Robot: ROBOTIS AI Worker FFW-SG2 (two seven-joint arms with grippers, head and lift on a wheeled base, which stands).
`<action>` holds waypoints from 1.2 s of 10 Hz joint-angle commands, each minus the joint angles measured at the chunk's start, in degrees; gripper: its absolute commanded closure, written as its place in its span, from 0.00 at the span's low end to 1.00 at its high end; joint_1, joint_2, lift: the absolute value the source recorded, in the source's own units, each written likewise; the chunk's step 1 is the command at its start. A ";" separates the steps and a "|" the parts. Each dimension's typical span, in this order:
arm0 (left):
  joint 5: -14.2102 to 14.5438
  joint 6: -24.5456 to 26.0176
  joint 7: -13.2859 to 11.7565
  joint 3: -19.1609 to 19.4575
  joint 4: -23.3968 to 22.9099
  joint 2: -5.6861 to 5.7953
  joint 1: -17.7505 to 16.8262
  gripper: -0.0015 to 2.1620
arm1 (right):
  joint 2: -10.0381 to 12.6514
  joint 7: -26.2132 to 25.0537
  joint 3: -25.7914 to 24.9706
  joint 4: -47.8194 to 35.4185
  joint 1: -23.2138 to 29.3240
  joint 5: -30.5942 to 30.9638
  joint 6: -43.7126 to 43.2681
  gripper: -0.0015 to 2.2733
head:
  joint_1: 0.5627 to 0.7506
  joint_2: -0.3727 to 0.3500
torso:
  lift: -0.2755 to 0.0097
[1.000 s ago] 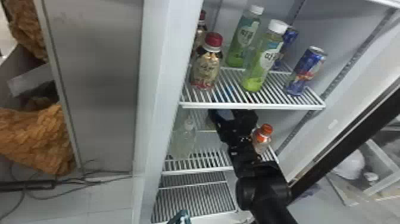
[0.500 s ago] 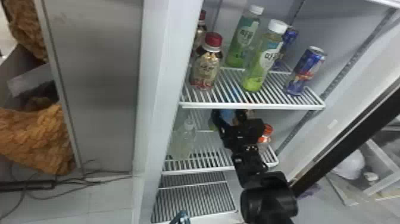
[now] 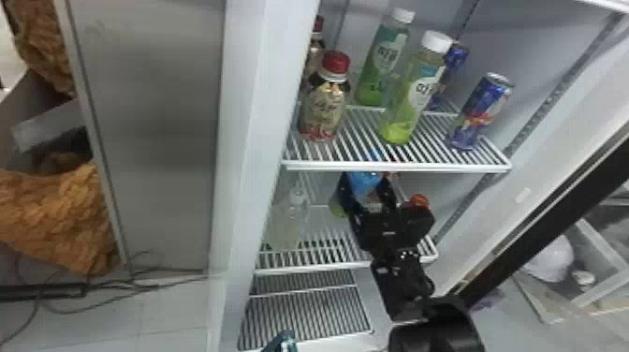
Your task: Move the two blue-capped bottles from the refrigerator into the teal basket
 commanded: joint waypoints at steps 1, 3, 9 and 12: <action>-0.02 0.00 -0.01 0.06 0.00 -0.02 0.02 0.53 | 0.00 0.30 -1.26 -3.27 2.89 -0.01 1.23 0.24 | 0.70 0.03 | 0.47; -0.02 0.00 -0.01 0.24 0.00 -0.11 0.16 0.53 | 0.35 0.47 -3.19 -9.03 7.81 -0.97 3.06 0.24 | 0.70 0.03 | 0.47; -0.11 -0.14 -0.10 0.50 0.00 -0.29 0.30 0.53 | 1.84 5.22 -8.73 -24.08 20.04 -1.68 10.65 0.24 | 0.70 0.03 | 0.47; -0.11 -0.14 -0.10 0.59 0.00 -0.29 0.30 0.53 | 2.20 6.71 -9.26 -32.52 26.51 -2.47 14.59 0.24 | 0.70 0.03 | 0.47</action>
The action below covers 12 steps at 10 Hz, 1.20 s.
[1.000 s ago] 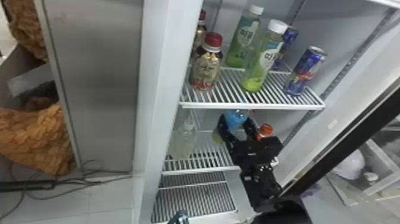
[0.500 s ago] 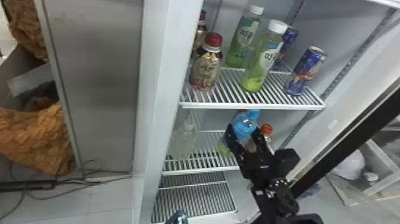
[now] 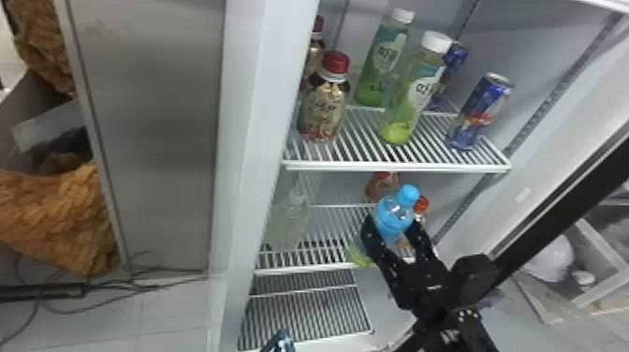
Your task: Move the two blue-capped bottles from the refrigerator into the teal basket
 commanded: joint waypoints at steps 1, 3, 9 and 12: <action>0.00 0.00 0.00 0.01 0.00 0.00 -0.02 0.53 | 0.37 1.03 -0.43 -5.04 4.00 -0.55 2.49 0.24 | 0.70 0.03 | 0.47; 0.00 -0.14 0.00 0.09 0.00 -0.09 0.13 0.53 | 1.16 2.53 -1.48 -11.51 8.50 -0.73 5.16 0.24 | 0.70 0.03 | 0.47; -0.09 -0.14 -0.09 0.36 0.00 -0.09 0.41 0.53 | 1.68 7.71 -3.15 -24.59 18.34 -2.58 15.99 0.23 | 0.70 0.03 | 0.47; -0.27 0.00 -0.17 0.45 0.00 0.00 0.41 0.53 | 1.60 11.58 -3.42 -29.23 22.70 -5.83 24.99 0.24 | 0.70 0.03 | 0.47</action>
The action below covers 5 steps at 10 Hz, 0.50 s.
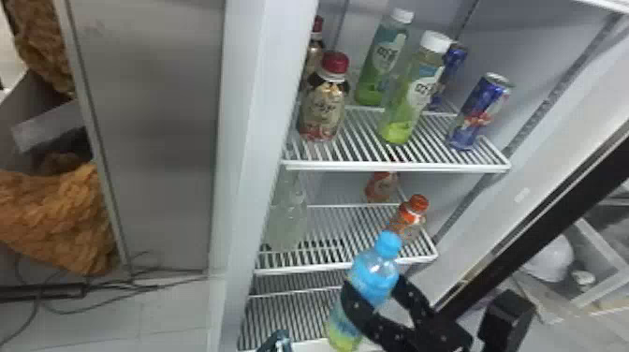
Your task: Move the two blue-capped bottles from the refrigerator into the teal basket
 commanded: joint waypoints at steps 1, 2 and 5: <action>-0.01 0.05 -0.01 0.00 0.00 0.03 -0.03 0.53 | -0.02 0.34 -0.29 -2.27 1.95 -0.70 3.68 0.24 | 0.70 0.03 | 0.47; -0.01 0.05 -0.01 0.00 0.00 0.03 -0.03 0.53 | -0.02 1.21 -0.37 -2.98 2.51 -1.93 6.21 0.24 | 0.70 0.03 | 0.47; -0.01 0.05 -0.01 0.00 0.00 0.12 -0.17 0.53 | -0.29 2.36 -0.02 -6.49 3.50 -3.86 10.29 0.24 | 0.70 0.03 | 0.47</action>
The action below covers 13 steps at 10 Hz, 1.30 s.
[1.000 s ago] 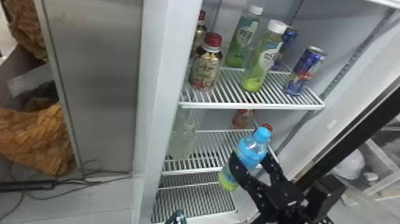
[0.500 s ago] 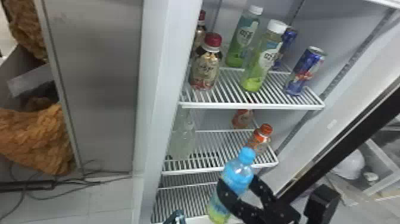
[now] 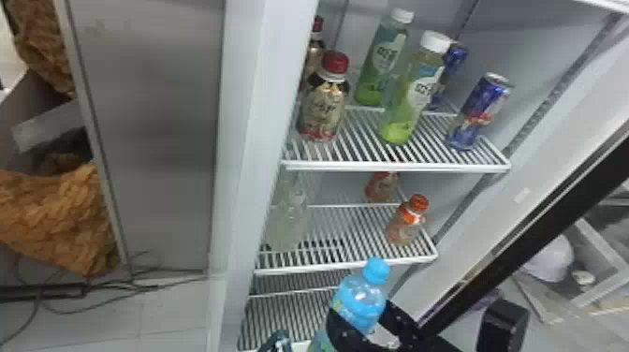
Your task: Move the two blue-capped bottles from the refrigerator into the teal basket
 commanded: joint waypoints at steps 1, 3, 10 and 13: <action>-0.09 0.01 0.00 0.07 0.00 0.00 0.00 0.53 | -0.83 0.41 0.72 -1.58 0.31 -0.54 1.97 0.24 | 0.70 0.03 | 0.47; -0.09 0.01 0.00 0.07 0.00 0.09 0.00 0.53 | -1.79 0.67 1.60 -3.27 1.30 -1.50 5.49 0.24 | 0.70 0.03 | 0.47; -0.17 0.01 0.00 0.16 0.00 0.17 0.00 0.53 | -3.11 1.81 1.51 -3.13 -0.11 -2.91 18.14 0.24 | 0.70 0.03 | 0.47; -0.17 0.01 0.00 0.16 0.00 0.09 0.00 0.53 | -3.46 4.10 1.34 -0.32 -2.50 -2.73 22.64 0.24 | 0.70 0.03 | 0.47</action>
